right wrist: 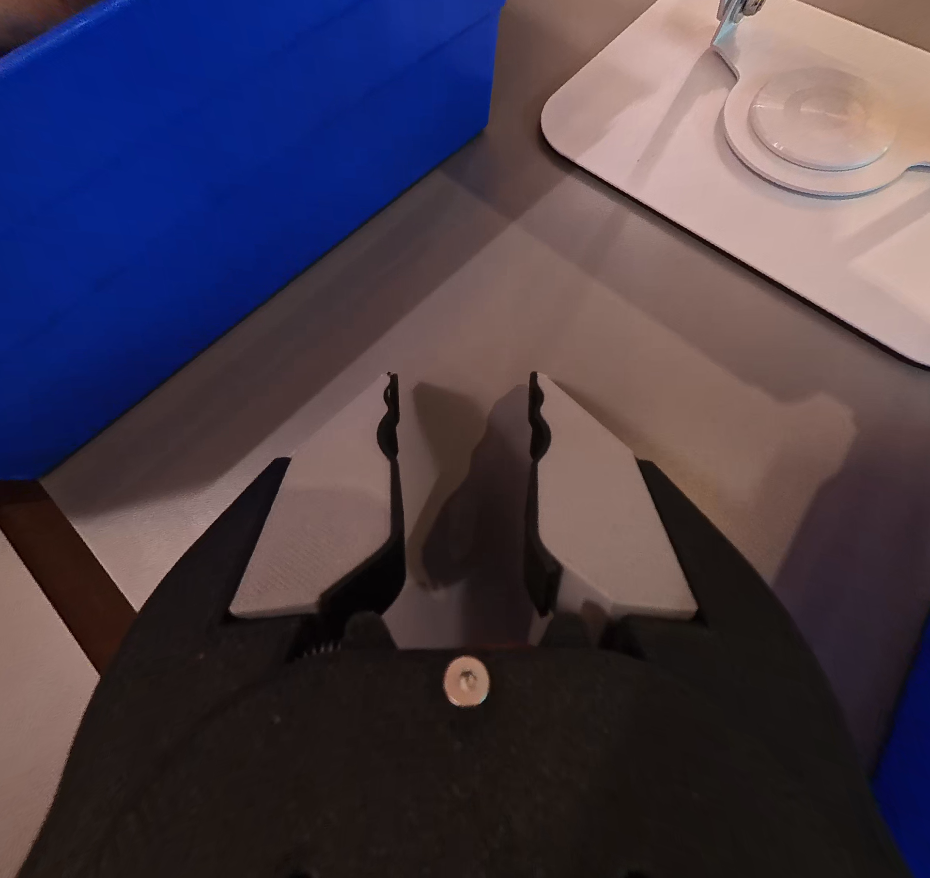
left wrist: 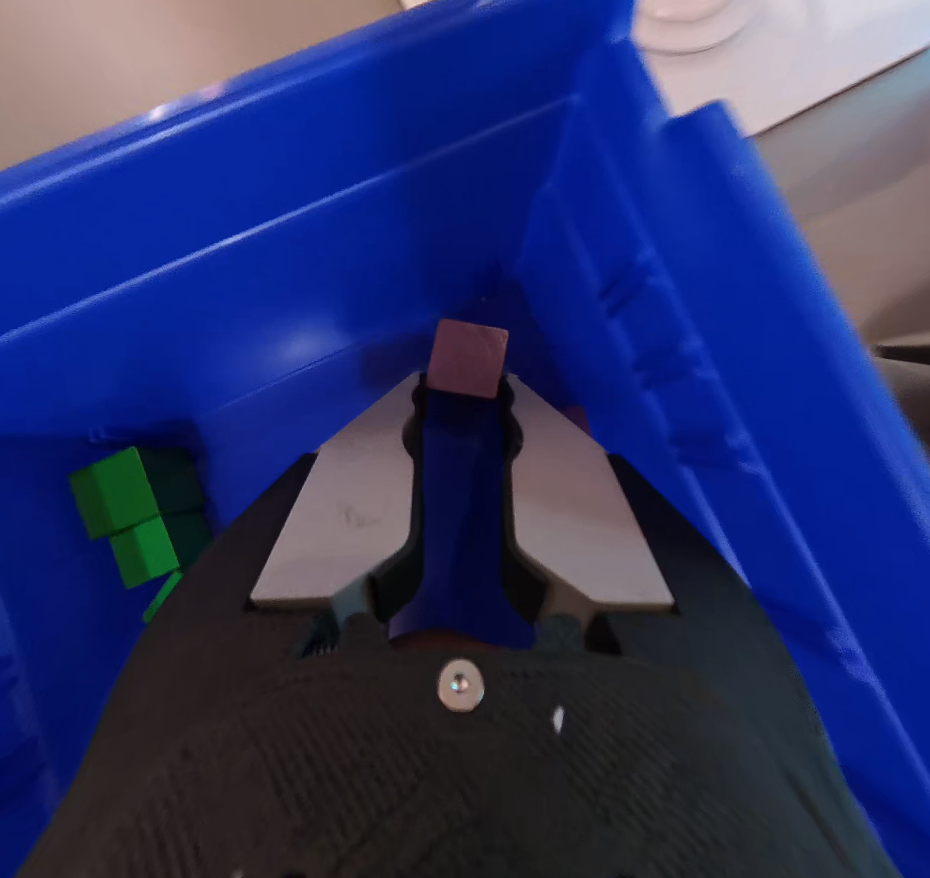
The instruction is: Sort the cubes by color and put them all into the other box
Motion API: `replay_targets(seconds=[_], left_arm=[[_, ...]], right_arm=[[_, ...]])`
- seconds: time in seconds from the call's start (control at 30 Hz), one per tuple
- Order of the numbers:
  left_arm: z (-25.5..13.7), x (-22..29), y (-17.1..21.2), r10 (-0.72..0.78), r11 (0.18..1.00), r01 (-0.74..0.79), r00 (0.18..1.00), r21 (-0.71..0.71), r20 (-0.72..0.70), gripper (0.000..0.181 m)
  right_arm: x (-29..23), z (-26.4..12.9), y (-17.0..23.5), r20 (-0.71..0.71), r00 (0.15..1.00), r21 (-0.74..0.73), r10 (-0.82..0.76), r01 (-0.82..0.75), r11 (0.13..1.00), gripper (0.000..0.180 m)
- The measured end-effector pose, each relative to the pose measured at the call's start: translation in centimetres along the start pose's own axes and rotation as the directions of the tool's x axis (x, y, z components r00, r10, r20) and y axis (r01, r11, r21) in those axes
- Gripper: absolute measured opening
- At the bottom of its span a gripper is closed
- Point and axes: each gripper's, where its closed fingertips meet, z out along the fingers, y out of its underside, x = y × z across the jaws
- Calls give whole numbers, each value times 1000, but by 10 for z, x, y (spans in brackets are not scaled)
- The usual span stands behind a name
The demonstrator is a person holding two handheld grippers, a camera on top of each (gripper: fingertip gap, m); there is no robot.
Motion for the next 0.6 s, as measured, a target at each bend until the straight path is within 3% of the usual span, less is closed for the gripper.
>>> replay_targets(seconds=[0.13, 0.2, 0.37, 0.53, 0.6], left_arm=[[-31, 24, -11, 51, 990, -33, 991, 136, -128, 27], [-48, 33, -13, 114, 973, -86, 986, 215, -122, 27], [-97, 50, -13, 348, 882, -350, 935, 316, 64, 27], [-131, 49, -23, 427, 723, -527, 849, 447, 310, 27], [-133, 62, -24, 468, 680, -557, 830, 477, 302, 27]], right_arm=[[-3, -3, -5, 13, 1000, 33, 3, -3, 999, 47], [-5, -6, -10, 29, 1000, 65, 9, -10, 998, 46], [-24, -35, -44, 156, 988, 237, 0, -37, 971, 47], [-60, -74, -76, 417, 909, 380, -7, -167, 910, 46], [-67, -84, -82, 488, 873, 401, -7, -217, 890, 47]])
